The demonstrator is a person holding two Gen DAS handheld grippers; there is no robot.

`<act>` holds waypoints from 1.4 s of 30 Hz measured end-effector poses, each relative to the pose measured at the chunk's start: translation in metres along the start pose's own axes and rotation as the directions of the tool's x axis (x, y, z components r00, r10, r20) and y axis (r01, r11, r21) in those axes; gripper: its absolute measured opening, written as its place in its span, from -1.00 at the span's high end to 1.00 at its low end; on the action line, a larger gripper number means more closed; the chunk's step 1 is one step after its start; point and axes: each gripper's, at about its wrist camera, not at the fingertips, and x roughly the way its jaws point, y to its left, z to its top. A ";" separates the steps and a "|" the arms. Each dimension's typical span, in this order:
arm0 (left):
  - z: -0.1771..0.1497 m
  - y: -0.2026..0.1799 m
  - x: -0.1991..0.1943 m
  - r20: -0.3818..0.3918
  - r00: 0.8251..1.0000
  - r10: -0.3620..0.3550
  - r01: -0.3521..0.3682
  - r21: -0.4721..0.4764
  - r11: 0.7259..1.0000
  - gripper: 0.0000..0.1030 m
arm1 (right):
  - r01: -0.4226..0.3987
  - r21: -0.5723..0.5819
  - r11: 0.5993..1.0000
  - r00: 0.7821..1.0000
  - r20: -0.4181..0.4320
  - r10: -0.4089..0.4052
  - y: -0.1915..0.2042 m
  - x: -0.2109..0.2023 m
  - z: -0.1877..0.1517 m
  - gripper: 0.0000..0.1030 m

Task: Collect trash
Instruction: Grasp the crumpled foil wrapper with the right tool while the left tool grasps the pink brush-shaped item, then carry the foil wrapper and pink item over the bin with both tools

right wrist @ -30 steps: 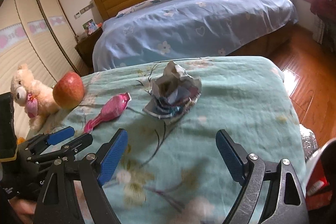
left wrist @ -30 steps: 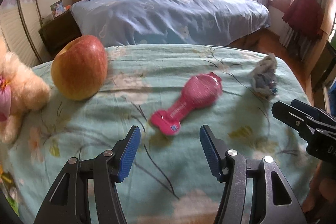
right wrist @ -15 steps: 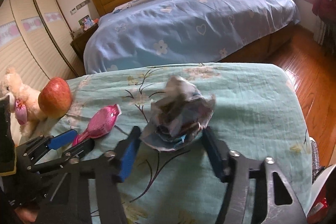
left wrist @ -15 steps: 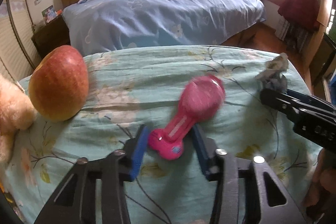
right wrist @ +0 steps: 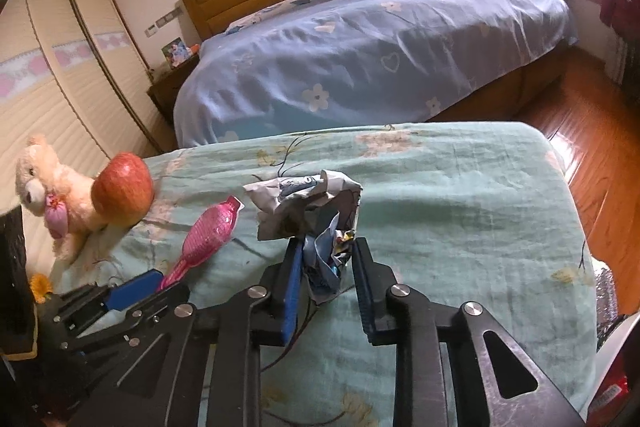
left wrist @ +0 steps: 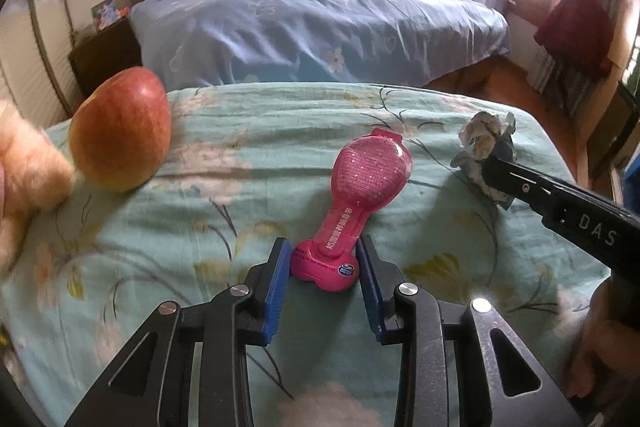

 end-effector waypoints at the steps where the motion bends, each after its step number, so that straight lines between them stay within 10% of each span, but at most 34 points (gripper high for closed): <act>1: -0.002 -0.001 -0.003 0.001 1.000 -0.004 0.004 -0.010 1.000 0.37 | -0.006 0.003 1.000 1.000 -0.001 0.006 -0.001 -0.002 -0.001 0.54; 42: -0.080 -0.098 -0.124 0.041 0.987 -0.152 0.143 0.176 0.974 0.37 | 0.037 0.180 0.983 0.989 0.136 -0.062 -0.045 -0.157 -0.094 0.54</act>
